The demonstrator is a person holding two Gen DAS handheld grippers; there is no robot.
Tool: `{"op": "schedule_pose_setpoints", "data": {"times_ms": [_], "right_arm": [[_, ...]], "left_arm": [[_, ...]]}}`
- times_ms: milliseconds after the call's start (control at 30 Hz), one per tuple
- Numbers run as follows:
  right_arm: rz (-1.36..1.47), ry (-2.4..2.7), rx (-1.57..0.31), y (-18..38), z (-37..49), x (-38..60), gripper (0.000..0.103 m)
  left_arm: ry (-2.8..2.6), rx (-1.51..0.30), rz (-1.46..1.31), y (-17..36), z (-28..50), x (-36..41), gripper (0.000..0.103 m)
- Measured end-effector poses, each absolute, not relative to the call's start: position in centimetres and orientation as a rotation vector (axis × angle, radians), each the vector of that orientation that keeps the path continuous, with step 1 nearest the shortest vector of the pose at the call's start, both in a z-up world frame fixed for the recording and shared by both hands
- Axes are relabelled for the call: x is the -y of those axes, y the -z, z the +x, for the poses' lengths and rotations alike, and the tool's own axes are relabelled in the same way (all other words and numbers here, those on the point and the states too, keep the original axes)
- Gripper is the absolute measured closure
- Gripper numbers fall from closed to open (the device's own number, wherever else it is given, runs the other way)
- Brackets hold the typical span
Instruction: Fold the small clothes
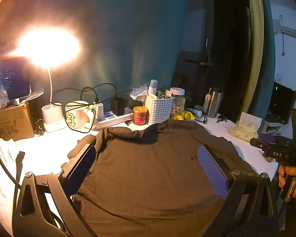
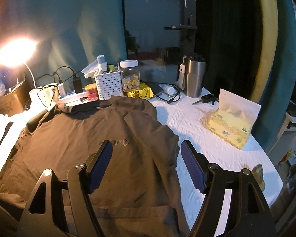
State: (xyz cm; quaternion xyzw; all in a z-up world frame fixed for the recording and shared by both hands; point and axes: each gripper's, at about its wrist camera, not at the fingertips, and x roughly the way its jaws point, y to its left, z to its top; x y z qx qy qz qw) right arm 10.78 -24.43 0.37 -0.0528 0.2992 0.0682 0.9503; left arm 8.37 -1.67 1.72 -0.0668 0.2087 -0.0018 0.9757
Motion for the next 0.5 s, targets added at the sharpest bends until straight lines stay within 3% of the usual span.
{"op": "schedule_pose_setpoints", "data": {"times_ms": [500], "right_arm": [[-0.098,-0.181,-0.682,1.0,17.6,25.3,0.028]], "left_arm": [[-0.025,-0.501,-0.152,-0.7,13.9,1.9,0.001]]}}
